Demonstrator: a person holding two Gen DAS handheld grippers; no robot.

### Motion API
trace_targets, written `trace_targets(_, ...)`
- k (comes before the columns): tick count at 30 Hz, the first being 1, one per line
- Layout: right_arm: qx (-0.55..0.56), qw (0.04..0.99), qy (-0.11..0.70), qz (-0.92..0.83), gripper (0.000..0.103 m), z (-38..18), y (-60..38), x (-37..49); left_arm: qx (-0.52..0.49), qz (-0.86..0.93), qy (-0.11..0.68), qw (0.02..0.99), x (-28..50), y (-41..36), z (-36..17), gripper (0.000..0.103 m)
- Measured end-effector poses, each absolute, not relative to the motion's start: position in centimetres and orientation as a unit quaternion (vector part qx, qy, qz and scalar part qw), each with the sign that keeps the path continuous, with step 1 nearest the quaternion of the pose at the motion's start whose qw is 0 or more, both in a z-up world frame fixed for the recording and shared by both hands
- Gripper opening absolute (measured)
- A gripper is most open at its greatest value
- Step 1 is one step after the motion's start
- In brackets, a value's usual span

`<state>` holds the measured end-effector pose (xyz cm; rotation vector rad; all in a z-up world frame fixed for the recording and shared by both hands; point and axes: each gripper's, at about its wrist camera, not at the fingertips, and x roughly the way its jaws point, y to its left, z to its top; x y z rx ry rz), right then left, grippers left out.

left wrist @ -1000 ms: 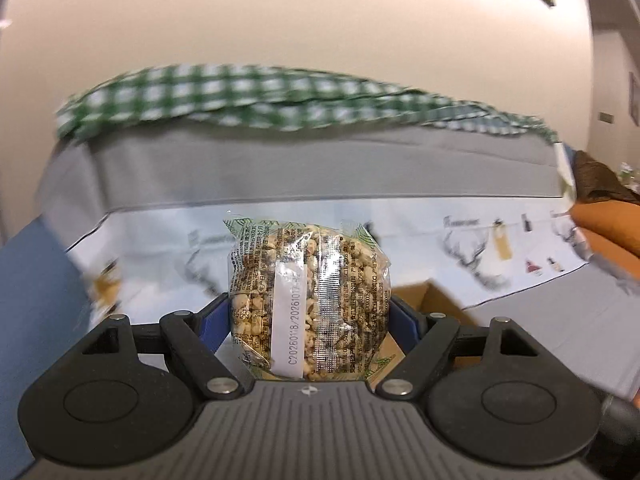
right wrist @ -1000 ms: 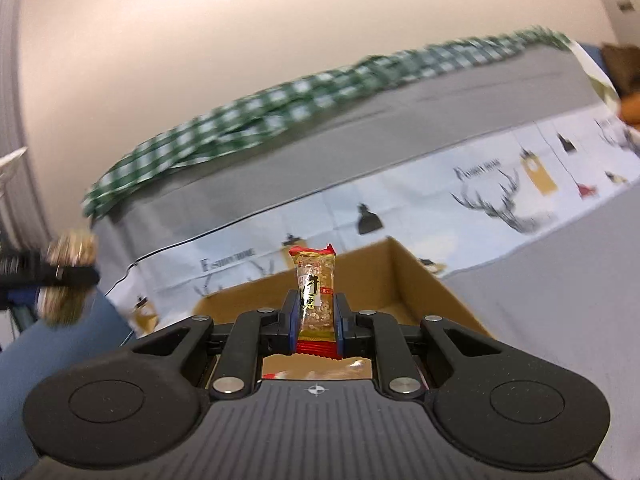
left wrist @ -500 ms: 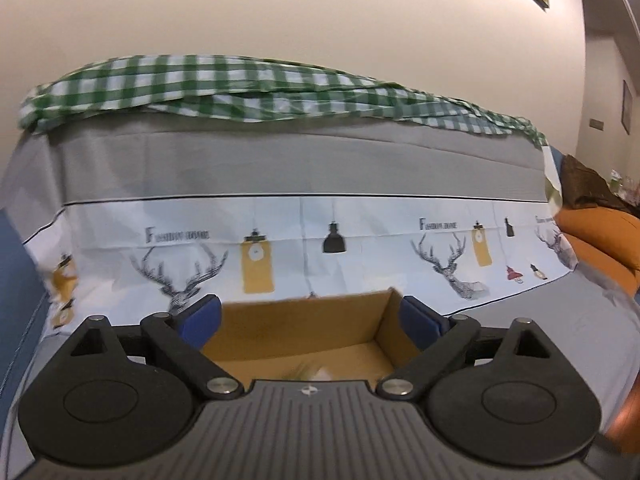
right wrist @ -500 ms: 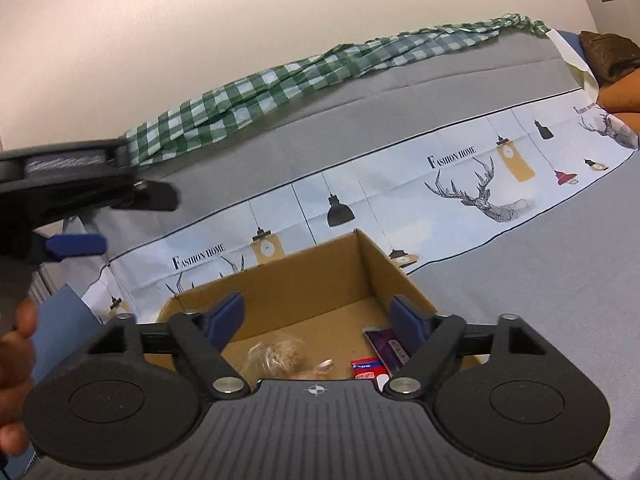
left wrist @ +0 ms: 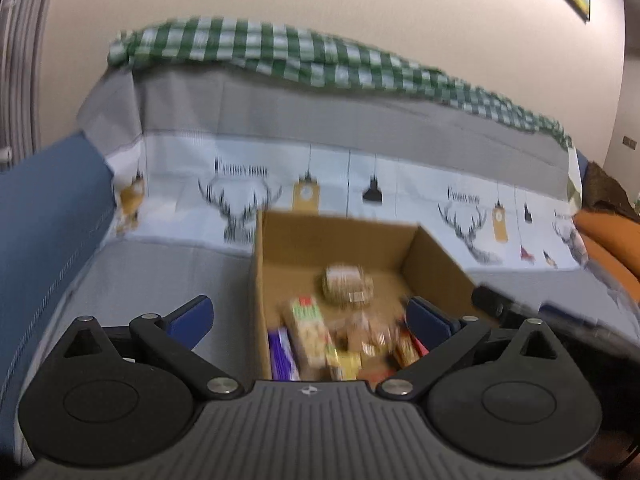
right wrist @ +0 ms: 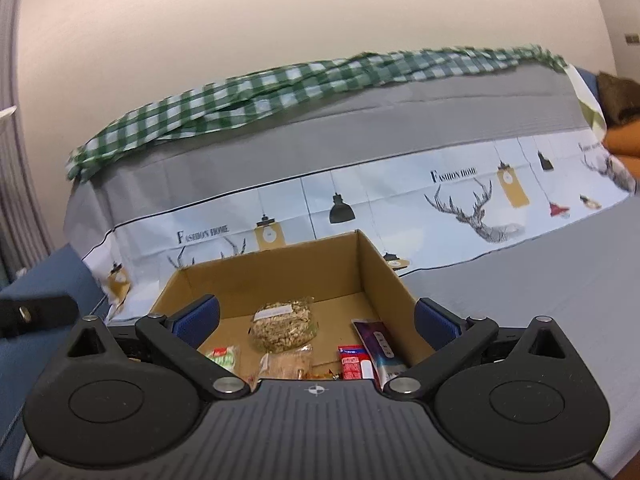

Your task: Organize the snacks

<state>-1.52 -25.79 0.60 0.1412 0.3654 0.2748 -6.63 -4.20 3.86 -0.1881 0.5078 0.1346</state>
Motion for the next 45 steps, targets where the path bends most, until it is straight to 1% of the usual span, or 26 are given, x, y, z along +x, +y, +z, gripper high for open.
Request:
trace_targets(4, 0.033, 0.972, 0.191, 0.135, 0.102, 1.3, -26.5, -4.2, -0.084, 0.069, 0.278, 0.955, -8.6, -5.1, 2.3, 0.103)
trace_targets(7, 0.023, 0.971, 0.204, 0.12, 0.102, 1.1, -27.8, -6.8, -0.076, 0.063, 0.283, 0.954, -9.7, -5.6, 0.7, 0.103)
trace_targets(12, 0.036, 0.964, 0.239, 0.114, 0.102, 0.4, -29.2, -9.0, -0.071, 0.061, 0.304, 0.948, -10.7, -6.3, -1.3, 0.103)
trace_targets(21, 0.015, 0.955, 0.272, 0.119, 0.102, -0.7, -27.6, -7.9, -0.076, 0.058, 0.309, 0.946, -10.8, -6.7, -2.0, 0.103)
trace_targets(28, -0.012, 0.955, 0.272, 0.119, 0.102, -1.0, -26.5, -7.8, -0.085, 0.062, 0.312, 0.944, -10.5, -6.0, -2.3, 0.103)
trace_targets(45, -0.027, 0.954, 0.271, 0.123, 0.102, -1.2, -26.0, -7.8, -0.08, 0.062, 0.311, 0.945, -10.6, -6.2, -2.4, 0.103)
